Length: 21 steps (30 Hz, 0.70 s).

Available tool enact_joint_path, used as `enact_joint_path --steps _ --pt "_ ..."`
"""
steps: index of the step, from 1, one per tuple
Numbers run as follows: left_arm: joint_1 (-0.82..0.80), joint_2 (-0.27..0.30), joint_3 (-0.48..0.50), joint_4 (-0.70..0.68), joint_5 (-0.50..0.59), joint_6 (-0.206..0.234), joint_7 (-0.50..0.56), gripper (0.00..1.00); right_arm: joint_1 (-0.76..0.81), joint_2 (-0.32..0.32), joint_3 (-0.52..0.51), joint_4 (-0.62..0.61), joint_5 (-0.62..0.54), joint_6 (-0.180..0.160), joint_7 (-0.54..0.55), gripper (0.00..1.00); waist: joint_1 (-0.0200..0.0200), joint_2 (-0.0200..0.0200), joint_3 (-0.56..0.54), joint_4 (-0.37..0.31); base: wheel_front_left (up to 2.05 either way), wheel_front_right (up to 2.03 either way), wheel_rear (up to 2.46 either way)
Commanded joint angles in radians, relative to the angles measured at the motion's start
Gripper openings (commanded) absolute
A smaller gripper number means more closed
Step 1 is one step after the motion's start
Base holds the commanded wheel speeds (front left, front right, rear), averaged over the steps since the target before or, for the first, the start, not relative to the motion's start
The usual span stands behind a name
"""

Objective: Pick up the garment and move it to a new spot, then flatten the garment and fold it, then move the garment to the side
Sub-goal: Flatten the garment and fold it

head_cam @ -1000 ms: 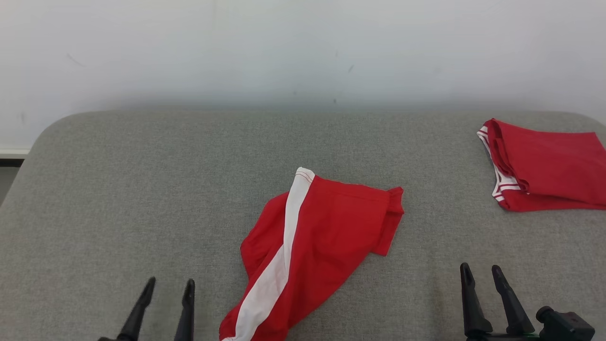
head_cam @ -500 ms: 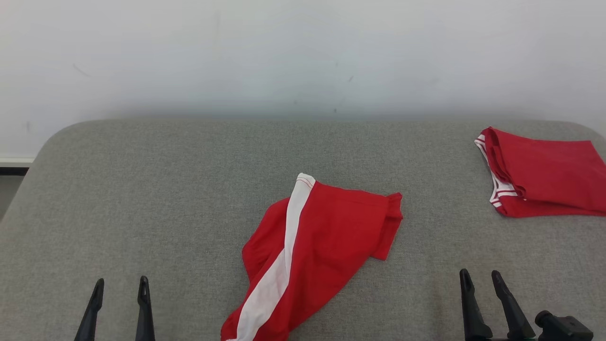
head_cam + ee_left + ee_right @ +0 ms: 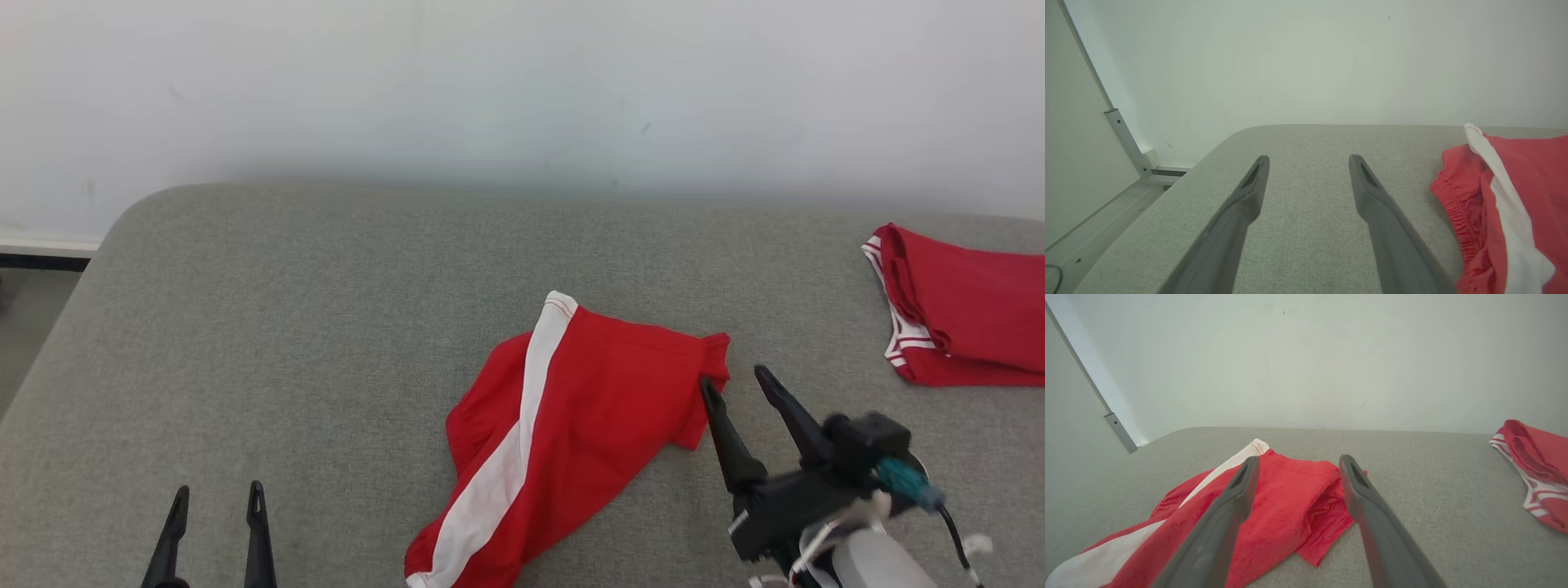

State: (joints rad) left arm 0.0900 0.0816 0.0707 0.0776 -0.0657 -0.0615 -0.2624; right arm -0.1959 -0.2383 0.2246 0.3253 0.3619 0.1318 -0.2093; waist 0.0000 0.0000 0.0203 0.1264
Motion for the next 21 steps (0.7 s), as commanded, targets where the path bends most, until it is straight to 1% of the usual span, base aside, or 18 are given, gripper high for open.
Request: enact_joint_path --steps 1,8,11,13,14,21 --pt "-0.021 -0.005 -0.005 0.004 -0.004 -0.003 -0.003 1.00 -0.066 -0.006 0.032 0.032 0.003 -0.003 0.035 1.00 0.0000 0.0000 0.015 0.025 0.00 0.00 0.00" --pt "-0.076 -0.020 -0.043 0.035 -0.020 -0.016 -0.003 1.00 -0.343 -0.031 0.133 0.223 0.026 -0.003 0.167 1.00 0.0000 0.0000 0.058 0.112 0.00 0.00 0.00" --pt "-0.102 -0.025 -0.062 0.050 -0.022 -0.021 -0.003 1.00 -0.439 -0.041 0.175 0.303 0.040 -0.003 0.198 1.00 0.0000 0.0000 0.080 0.152 0.00 0.00 0.00" --pt "-0.116 -0.027 -0.080 0.058 -0.025 -0.024 -0.003 1.00 -0.488 -0.048 0.201 0.355 0.052 -0.003 0.212 1.00 0.0000 0.0000 0.095 0.177 0.00 0.00 0.00" --pt "-0.116 -0.027 -0.080 0.058 -0.025 -0.024 -0.003 1.00 -0.488 -0.048 0.201 0.355 0.052 -0.003 0.212 1.00 0.0000 0.0000 0.095 0.177 0.00 0.00 0.00" --pt "-0.155 -0.032 -0.149 0.084 -0.064 -0.017 -0.003 1.00 -0.627 -0.056 0.292 0.522 0.092 -0.003 0.260 1.00 0.0000 0.0000 0.142 0.252 0.00 0.00 0.00"
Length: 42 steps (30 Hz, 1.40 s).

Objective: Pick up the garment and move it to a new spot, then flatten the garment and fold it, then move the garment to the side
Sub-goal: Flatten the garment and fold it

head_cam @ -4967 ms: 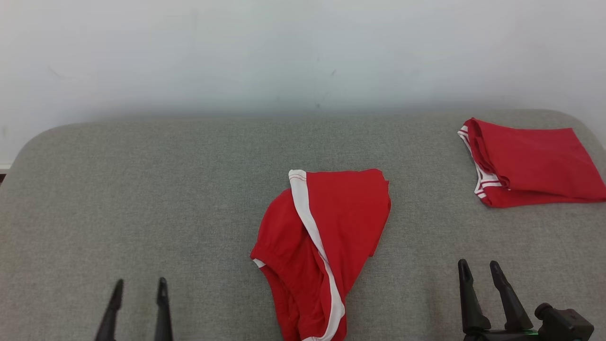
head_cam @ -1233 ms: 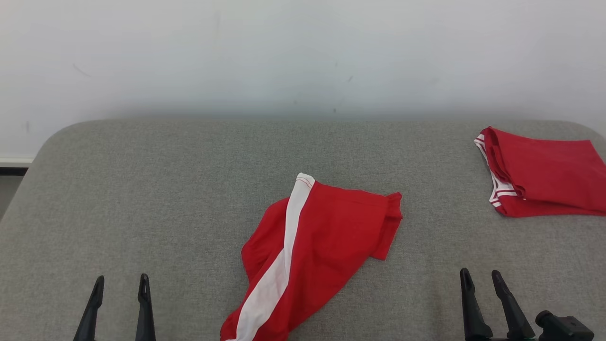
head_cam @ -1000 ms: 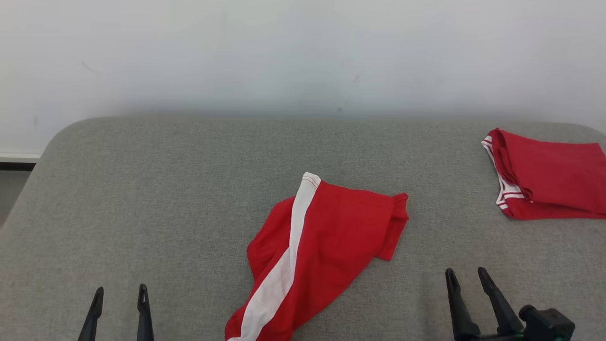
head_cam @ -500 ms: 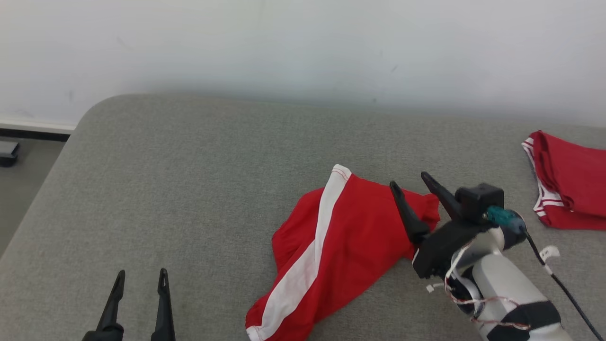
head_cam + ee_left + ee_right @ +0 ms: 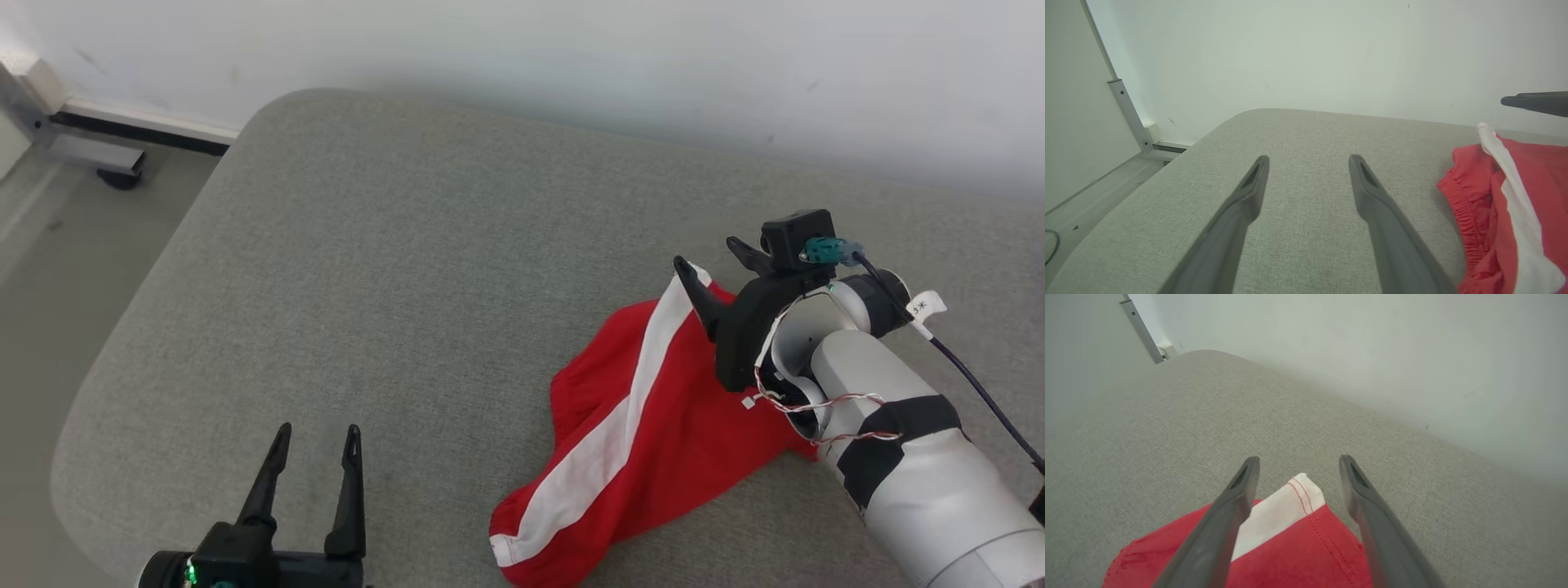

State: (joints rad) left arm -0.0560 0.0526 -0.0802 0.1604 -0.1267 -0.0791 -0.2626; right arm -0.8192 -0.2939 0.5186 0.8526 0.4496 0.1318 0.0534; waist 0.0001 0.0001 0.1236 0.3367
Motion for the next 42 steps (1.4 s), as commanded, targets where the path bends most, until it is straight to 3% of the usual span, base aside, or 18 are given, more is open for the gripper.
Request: enact_joint_path --steps 1,11,13,19,25,33,42 --pt "-0.015 -0.003 -0.006 0.007 -0.013 0.002 -0.003 1.00 -0.021 -0.002 0.009 0.015 0.009 -0.003 0.006 1.00 -0.0001 -0.0001 0.045 0.051 0.00 0.00 0.00" --pt "-0.049 -0.003 -0.060 0.024 -0.060 0.023 -0.003 1.00 -0.121 -0.005 0.115 0.200 0.035 -0.003 0.102 1.00 -0.0001 -0.0001 0.072 0.097 0.00 0.00 0.00" --pt "-0.052 -0.003 -0.062 0.020 -0.066 0.027 -0.003 1.00 -0.139 -0.002 0.128 0.214 0.044 -0.003 0.099 0.00 -0.0001 -0.0001 0.075 0.095 0.00 0.00 0.00" --pt "-0.036 -0.003 -0.052 0.022 -0.068 0.033 -0.003 1.00 -0.167 0.000 0.157 0.244 0.065 -0.003 0.071 0.00 -0.0001 -0.0001 0.062 0.068 0.00 0.00 0.00" --pt "-0.020 -0.003 -0.030 0.020 -0.057 0.030 -0.003 1.00 -0.168 -0.021 0.180 0.203 0.097 -0.003 -0.049 0.00 -0.0001 -0.0001 0.036 0.026 0.00 0.00 0.00" --pt "0.020 -0.003 -0.001 0.012 -0.047 0.020 -0.003 1.00 -0.058 -0.077 0.204 0.059 0.170 -0.003 -0.248 0.00 -0.0001 -0.0001 -0.008 -0.057 0.00 0.00 0.00" --pt "0.062 -0.002 0.015 0.003 -0.036 0.021 -0.003 1.00 0.171 -0.140 0.121 -0.173 0.200 -0.003 -0.316 0.00 -0.0001 -0.0001 -0.038 -0.161 0.00 0.00 0.00"
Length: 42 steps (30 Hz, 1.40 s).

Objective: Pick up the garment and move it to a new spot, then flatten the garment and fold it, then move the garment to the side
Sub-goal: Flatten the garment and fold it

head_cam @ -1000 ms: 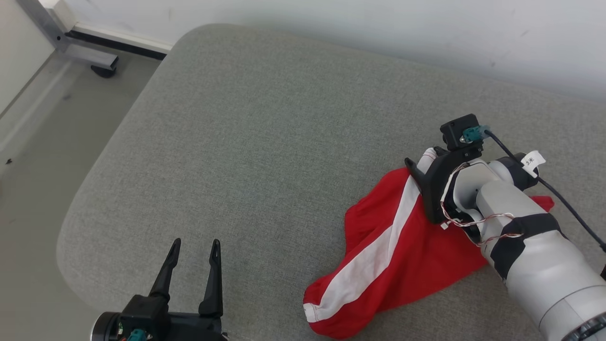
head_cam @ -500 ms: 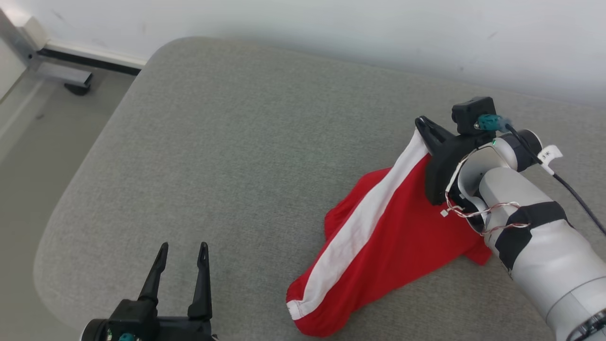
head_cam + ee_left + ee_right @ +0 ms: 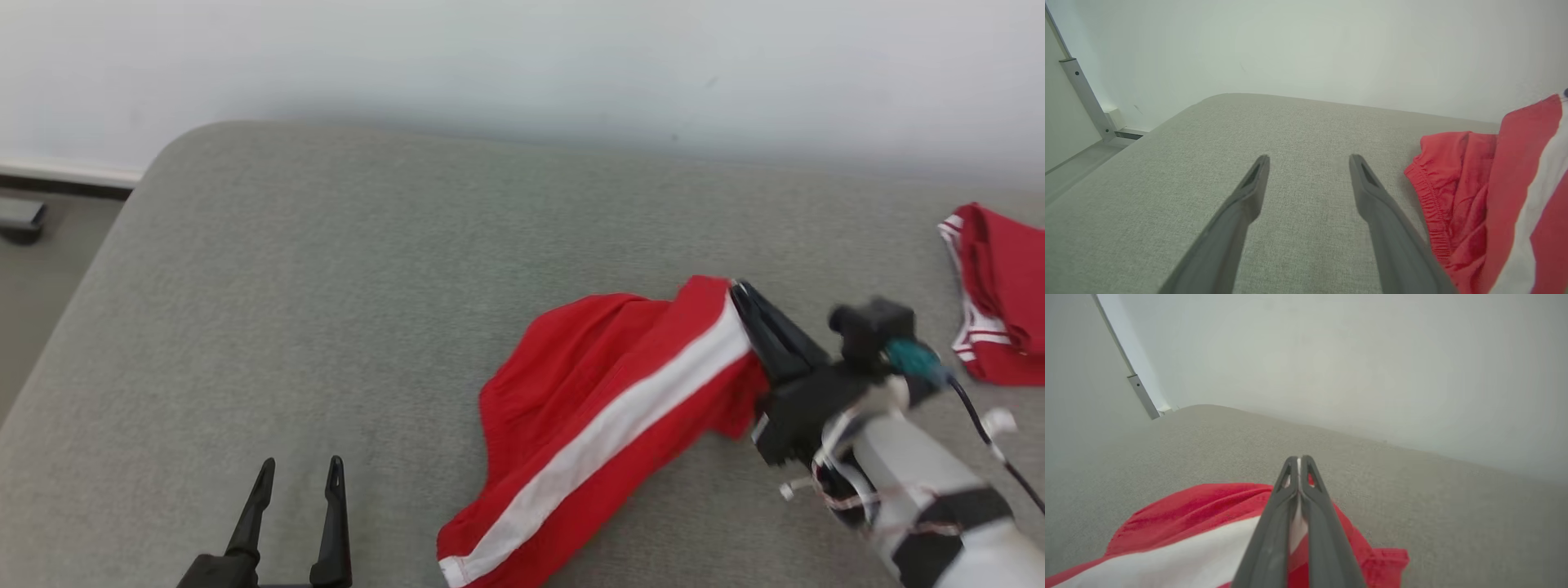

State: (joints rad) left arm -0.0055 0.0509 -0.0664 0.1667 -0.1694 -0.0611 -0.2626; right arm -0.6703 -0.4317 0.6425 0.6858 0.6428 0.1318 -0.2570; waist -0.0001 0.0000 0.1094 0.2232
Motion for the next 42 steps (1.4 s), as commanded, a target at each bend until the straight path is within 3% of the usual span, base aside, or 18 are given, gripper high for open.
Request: enact_joint_path --steps 1,5,9,10,11,18,24,37,42 --pt "0.012 -0.001 0.000 -0.006 0.007 0.004 -0.003 1.00 0.063 -0.010 -0.031 -0.042 0.002 -0.003 -0.008 0.00 0.0001 0.0000 -0.026 -0.057 0.00 0.00 0.00" --pt "0.022 -0.001 -0.002 -0.009 0.010 0.005 -0.003 1.00 0.246 -0.014 -0.169 -0.190 -0.038 -0.003 -0.008 0.00 0.0001 0.0000 -0.034 -0.094 0.00 0.00 0.00" --pt "0.025 -0.001 -0.002 -0.003 0.015 -0.001 -0.003 1.00 0.430 0.027 -0.297 -0.305 -0.077 -0.003 -0.007 0.00 0.0001 0.0000 -0.038 -0.128 0.00 0.00 0.00" --pt "0.023 -0.001 0.001 0.002 0.017 -0.006 -0.003 1.00 0.460 0.038 -0.332 -0.334 -0.092 -0.003 -0.007 0.67 0.0001 0.0000 -0.037 -0.134 0.00 0.00 0.00" --pt "0.019 -0.001 0.000 0.007 0.018 -0.010 -0.003 1.00 0.497 0.046 -0.359 -0.347 -0.108 -0.003 -0.007 1.00 0.0001 0.0000 -0.037 -0.138 0.00 0.00 0.00" --pt "0.015 -0.001 -0.002 0.031 0.031 -0.032 -0.003 1.00 0.688 0.142 -0.522 -0.466 -0.205 -0.003 0.034 1.00 0.0001 0.0000 -0.052 -0.150 0.00 0.00 0.00" --pt "0.051 -0.001 -0.019 0.046 0.045 -0.046 -0.003 1.00 0.762 0.169 -0.585 -0.524 -0.239 -0.003 0.069 1.00 0.0001 0.0000 -0.079 -0.145 0.00 0.00 0.00" --pt "0.123 0.017 -0.144 0.124 0.025 -0.071 -0.003 1.00 0.767 0.140 -0.577 -0.466 -0.251 -0.003 0.107 1.00 0.0001 0.0000 -0.090 -0.141 0.00 0.00 0.00" --pt "0.124 0.042 -0.247 0.167 -0.018 -0.069 -0.003 1.00 0.723 0.104 -0.536 -0.407 -0.237 -0.003 0.112 1.00 0.0001 0.0000 -0.079 -0.146 0.00 0.00 0.00"
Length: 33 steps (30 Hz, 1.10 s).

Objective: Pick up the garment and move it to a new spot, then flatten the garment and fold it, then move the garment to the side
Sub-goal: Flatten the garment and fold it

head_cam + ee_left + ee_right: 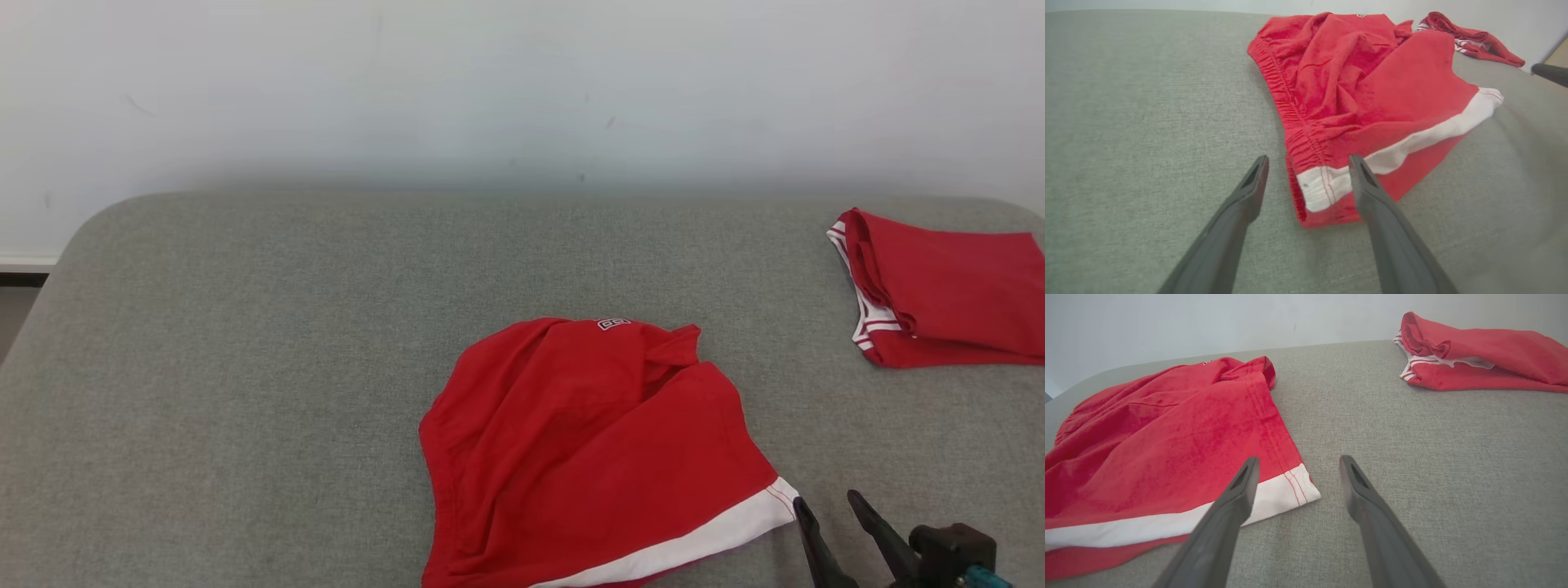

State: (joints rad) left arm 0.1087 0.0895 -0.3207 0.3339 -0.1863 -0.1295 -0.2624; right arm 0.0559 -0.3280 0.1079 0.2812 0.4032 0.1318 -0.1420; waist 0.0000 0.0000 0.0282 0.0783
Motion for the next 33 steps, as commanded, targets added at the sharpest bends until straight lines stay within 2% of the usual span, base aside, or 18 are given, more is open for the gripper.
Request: enact_joint_path --steps 1,17,18,19,20,26,33 --pt "0.008 0.011 -0.014 0.009 -0.014 -0.001 -0.003 1.00 -0.015 -0.008 0.009 0.009 0.005 -0.003 -0.001 1.00 0.0000 0.0000 0.004 -0.002 0.00 0.00 0.00" --pt "-0.109 0.051 -0.144 0.121 -0.159 0.000 -0.003 1.00 -0.185 -0.089 0.188 0.221 0.060 -0.003 0.048 1.00 0.0000 0.0000 0.044 0.014 0.00 0.00 0.00" --pt "-0.122 0.055 -0.154 0.125 -0.166 0.000 -0.003 0.80 -0.196 -0.089 0.201 0.231 0.065 -0.003 0.043 0.87 0.0000 0.0000 0.045 0.015 0.00 0.00 0.00" --pt "-0.127 0.055 -0.162 0.133 -0.187 0.000 -0.003 0.18 -0.204 -0.090 0.212 0.242 0.068 -0.003 0.038 0.13 0.0000 0.0000 0.045 0.016 0.00 0.00 0.00" --pt "-0.132 0.056 -0.173 0.139 -0.206 0.000 -0.003 0.00 -0.211 -0.090 0.223 0.256 0.072 -0.003 0.038 0.00 0.0000 0.0000 0.044 0.016 0.00 0.00 0.00" --pt "-0.138 0.063 -0.182 0.140 -0.262 0.000 -0.003 0.00 -0.232 -0.094 0.267 0.306 0.100 -0.003 -0.023 0.00 0.0000 0.0000 0.024 0.022 0.00 0.00 0.00" --pt "-0.093 0.075 -0.119 0.026 -0.231 0.000 -0.003 0.00 -0.176 -0.106 0.272 0.184 0.159 -0.003 -0.098 0.00 0.0000 0.0000 0.002 0.017 0.00 0.00 0.00"
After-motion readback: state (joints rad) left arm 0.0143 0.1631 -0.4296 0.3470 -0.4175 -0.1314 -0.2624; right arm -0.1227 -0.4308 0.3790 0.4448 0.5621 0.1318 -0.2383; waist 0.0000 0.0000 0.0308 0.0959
